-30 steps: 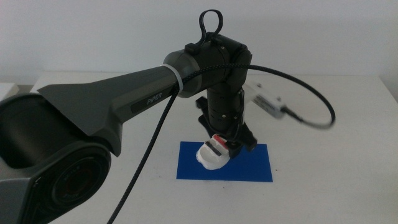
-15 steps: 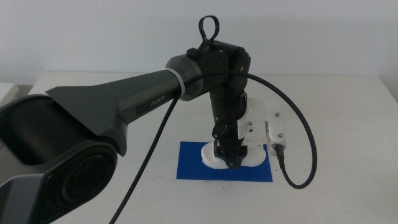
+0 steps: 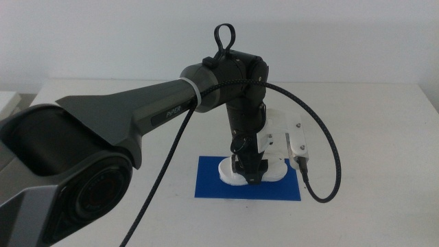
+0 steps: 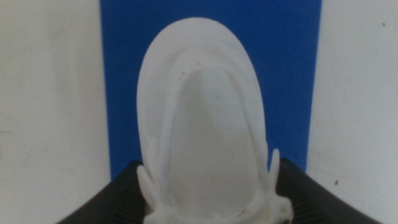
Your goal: Use one arm to grab the shoe from the table and place it on the mat.
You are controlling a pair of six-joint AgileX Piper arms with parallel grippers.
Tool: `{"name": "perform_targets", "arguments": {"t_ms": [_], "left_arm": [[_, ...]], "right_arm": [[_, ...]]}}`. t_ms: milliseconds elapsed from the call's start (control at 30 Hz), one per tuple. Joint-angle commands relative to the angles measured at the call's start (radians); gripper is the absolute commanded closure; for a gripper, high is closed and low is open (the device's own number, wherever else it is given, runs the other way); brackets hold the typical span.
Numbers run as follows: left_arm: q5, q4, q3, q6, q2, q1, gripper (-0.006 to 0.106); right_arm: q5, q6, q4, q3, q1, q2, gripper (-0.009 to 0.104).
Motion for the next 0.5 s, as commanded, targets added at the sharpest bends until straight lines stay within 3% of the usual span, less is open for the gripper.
{"name": "perform_targets", "arguments": {"t_ms": [0,200,233,400,467], "left_arm": [[0.019,-0.005,-0.005,0.021,0.007,0.0,0.082],[0.019,-0.005,-0.005,0.021,0.016,0.0,0.051],[0.019,-0.005,-0.005,0.021,0.016,0.0,0.039],[0.037,0.019,-0.005,0.003,0.014,0.002,0.009],[0.049,0.017,-0.009,0.002,0.007,0.007,0.007]], "right_arm": [[-0.007,-0.006,-0.006,0.002,-0.002,-0.005,0.016],[-0.007,-0.006,-0.006,0.002,-0.002,-0.005,0.016],[-0.007,-0.006,-0.006,0.002,-0.002,-0.005,0.016],[-0.007,-0.006,-0.006,0.002,-0.002,-0.005,0.016],[-0.007,-0.006,-0.006,0.002,-0.002,-0.005,0.016]]}}
